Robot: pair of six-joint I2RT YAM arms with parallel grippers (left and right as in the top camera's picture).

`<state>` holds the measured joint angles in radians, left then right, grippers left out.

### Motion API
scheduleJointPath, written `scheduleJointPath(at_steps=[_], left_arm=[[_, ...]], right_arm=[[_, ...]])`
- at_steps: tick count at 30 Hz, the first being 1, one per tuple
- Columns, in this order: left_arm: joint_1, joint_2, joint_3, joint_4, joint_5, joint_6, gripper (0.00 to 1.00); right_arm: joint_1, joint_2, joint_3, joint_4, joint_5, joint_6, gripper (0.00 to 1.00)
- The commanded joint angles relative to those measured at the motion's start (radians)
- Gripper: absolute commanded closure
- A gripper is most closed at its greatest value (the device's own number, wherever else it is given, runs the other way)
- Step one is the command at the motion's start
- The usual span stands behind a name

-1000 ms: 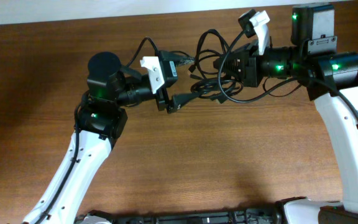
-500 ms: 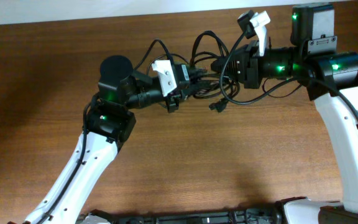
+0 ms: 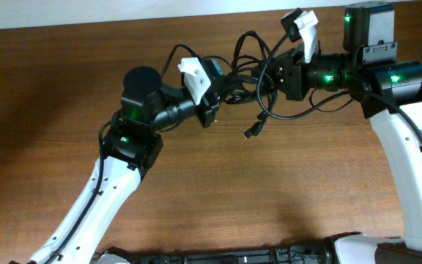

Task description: Untangle cables

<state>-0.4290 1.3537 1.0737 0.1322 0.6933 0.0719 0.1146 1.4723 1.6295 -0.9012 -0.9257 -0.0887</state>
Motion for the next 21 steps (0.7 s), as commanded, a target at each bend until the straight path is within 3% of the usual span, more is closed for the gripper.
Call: scheduleJointPath(at_steps=[1, 5, 14, 21], left_arm=[[0.019, -0.011, 0.007, -0.052, -0.278, -0.129, 1.0], [0.019, -0.011, 0.007, -0.067, -0.386, -0.228, 1.0], [0.019, -0.011, 0.007, -0.109, -0.643, -0.709, 1.0], [0.019, -0.011, 0.007, -0.111, -0.658, -0.778, 1.0]], right_arm=[[-0.006, -0.03, 0.001, 0.015, 0.11, 0.105, 0.96], [-0.006, -0.03, 0.001, 0.015, 0.126, 0.121, 0.96], [-0.006, -0.03, 0.001, 0.015, 0.126, 0.121, 0.96], [-0.006, -0.03, 0.001, 0.015, 0.126, 0.121, 0.96]])
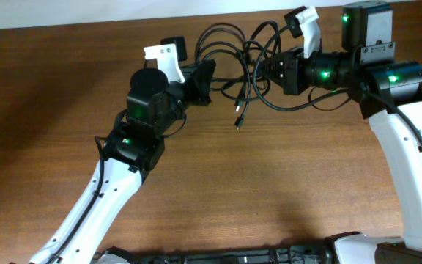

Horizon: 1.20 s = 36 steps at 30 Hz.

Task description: Untangle cables

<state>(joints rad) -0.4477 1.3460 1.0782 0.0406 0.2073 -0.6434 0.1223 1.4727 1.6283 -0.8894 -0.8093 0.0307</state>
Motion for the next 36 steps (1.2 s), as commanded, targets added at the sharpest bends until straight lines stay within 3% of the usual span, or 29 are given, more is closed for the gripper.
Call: scheduleJointPath(at_steps=[1, 5, 9, 18, 27, 36], left_arm=[[0.038, -0.004, 0.003, -0.02, -0.177, -0.08, 1.0], [0.038, -0.004, 0.003, -0.021, -0.231, -0.205, 1.0], [0.038, -0.004, 0.003, -0.028, -0.301, -0.414, 1.0], [0.038, -0.004, 0.003, -0.027, -0.475, -0.629, 1.0], [0.036, -0.004, 0.003, -0.035, -0.492, -0.655, 1.0], [0.036, -0.004, 0.003, -0.167, -0.496, -0.655, 1.0]], right_arm=[[-0.013, -0.031, 0.002, 0.003, 0.01, 0.001, 0.96], [-0.013, -0.031, 0.002, 0.003, 0.01, 0.001, 0.96], [-0.013, -0.031, 0.002, 0.003, 0.01, 0.001, 0.96], [-0.013, -0.031, 0.002, 0.003, 0.01, 0.001, 0.96], [-0.013, -0.031, 0.002, 0.002, 0.01, 0.001, 0.96], [-0.013, -0.031, 0.002, 0.002, 0.01, 0.001, 0.96]])
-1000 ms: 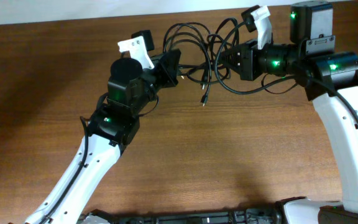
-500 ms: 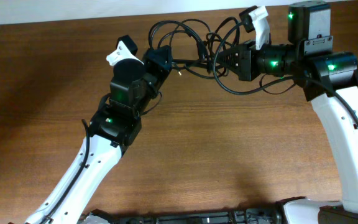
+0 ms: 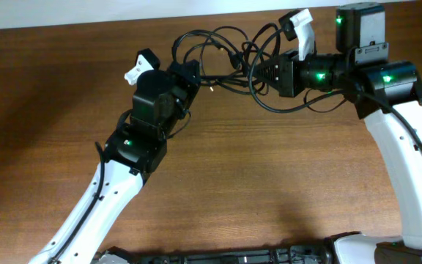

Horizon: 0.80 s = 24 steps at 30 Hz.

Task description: Untangle cables

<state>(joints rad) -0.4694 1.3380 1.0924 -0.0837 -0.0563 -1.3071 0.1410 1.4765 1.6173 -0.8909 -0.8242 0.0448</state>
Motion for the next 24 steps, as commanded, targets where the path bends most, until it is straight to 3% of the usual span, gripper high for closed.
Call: scheduleJointPath(at_steps=[1, 13, 17, 20, 21, 24], left_arm=[[0.058, 0.004, -0.011, -0.043, -0.232, 0.009, 1.0], [0.058, 0.004, -0.011, -0.056, -0.286, 0.009, 1.0], [0.058, 0.004, -0.011, -0.058, -0.419, 0.009, 1.0], [0.058, 0.004, -0.011, -0.062, -0.382, 0.01, 1.0], [0.058, 0.004, -0.011, -0.076, -0.348, 0.014, 0.97], [0.058, 0.004, -0.011, -0.131, -0.272, 0.021, 0.73]], right_arm=[[-0.032, -0.034, 0.013, 0.004, 0.024, -0.013, 0.96], [-0.032, -0.034, 0.013, 0.004, 0.024, -0.013, 0.96], [-0.032, -0.034, 0.013, 0.004, 0.024, -0.013, 0.96], [-0.032, -0.034, 0.013, 0.005, 0.025, -0.013, 0.96], [-0.032, -0.034, 0.013, 0.005, 0.025, -0.013, 0.96], [-0.032, -0.034, 0.013, 0.005, 0.025, -0.013, 0.96]])
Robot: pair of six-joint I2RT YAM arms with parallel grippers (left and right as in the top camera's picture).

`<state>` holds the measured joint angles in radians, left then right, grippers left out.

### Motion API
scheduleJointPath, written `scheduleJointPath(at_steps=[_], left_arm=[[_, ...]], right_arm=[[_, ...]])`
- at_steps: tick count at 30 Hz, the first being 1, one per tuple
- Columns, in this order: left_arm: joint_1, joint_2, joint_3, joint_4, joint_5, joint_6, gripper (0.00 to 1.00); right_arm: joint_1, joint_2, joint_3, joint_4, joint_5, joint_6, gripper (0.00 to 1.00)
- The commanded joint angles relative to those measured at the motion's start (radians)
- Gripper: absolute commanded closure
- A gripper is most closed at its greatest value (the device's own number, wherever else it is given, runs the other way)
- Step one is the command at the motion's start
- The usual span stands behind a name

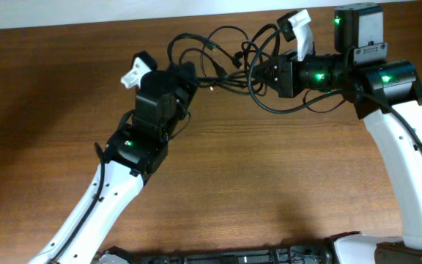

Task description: Untangle cables

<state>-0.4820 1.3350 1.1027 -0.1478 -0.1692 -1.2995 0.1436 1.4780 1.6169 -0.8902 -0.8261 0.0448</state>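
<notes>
A bundle of black cables (229,62) hangs in loops between my two grippers near the table's far edge. My left gripper (190,74) grips its left end and is shut on a strand. Facing it from the right, my right gripper (258,73) is shut on the other side of the bundle. Several loops rise toward the far edge (196,34). One wide loop (284,110) sags below the right gripper. A small light plug tip (211,88) shows between the grippers. The fingertips are mostly hidden by the cables.
The wooden table (269,183) ends at a pale far edge (86,13) just behind the cables. Both white arms (101,198) reach in from the near edge, where dark base hardware (218,257) sits.
Hardly any change. My left wrist has shifted a touch to the left and down, and the strands between the grippers look slightly straighter. The right gripper has stayed put.
My left gripper held the bundle near the middle, close to the right gripper, with a plug end dangling low. Then it stood further up and left, and later further left again. The plug end is now up among the strands, and the bundle is spread wider.
</notes>
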Motion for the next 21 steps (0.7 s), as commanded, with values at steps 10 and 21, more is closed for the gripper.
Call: scheduleJointPath(at_steps=[10, 21], left_arm=[[0.07, 0.005, -0.022, -0.074, 0.036, 0.41, 0.51], [0.069, 0.005, -0.022, 0.118, 0.715, 1.267, 0.25]], right_arm=[[-0.035, -0.036, 0.014, 0.008, 0.027, -0.013, 0.96], [-0.035, -0.035, 0.014, 0.006, 0.053, -0.002, 0.96]])
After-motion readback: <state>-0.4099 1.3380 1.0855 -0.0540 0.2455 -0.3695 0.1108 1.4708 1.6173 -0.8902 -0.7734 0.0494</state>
